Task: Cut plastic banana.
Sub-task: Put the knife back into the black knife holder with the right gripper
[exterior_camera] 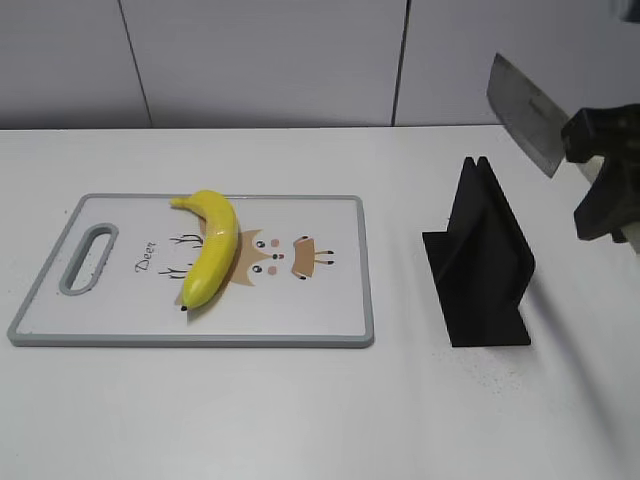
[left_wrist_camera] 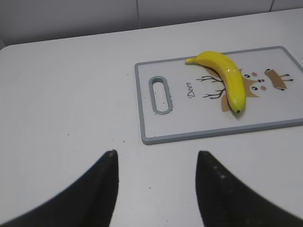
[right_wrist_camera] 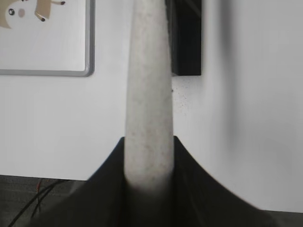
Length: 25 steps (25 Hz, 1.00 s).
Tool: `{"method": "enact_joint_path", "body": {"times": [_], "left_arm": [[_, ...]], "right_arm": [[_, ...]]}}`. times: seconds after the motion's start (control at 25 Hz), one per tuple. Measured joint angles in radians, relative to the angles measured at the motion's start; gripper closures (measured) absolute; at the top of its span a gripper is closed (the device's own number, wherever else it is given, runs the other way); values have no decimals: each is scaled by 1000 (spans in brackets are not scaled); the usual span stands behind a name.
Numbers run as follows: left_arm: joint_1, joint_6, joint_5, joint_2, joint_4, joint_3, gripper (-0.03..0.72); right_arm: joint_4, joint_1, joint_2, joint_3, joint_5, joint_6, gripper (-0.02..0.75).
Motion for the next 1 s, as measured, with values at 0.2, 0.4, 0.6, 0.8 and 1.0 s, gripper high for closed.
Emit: {"method": "enact_joint_path", "body": {"times": [0.2,0.4,0.6,0.8,1.0], "left_arm": [[0,0,-1,0,0,0,178],[0,0,-1,0,0,0,178],[0,0,-1,0,0,0,178],[0,0,-1,0,0,0,178],[0,0,-1,0,0,0,178]], "right_arm": [[0,0,51,25,-29,0,554],[0,0,63,27,-60,0,554],[-2,0,64,27,-70,0,554],[-4,0,64,27,-70,0,554],[-5,0,64,27,-70,-19,554]]}}
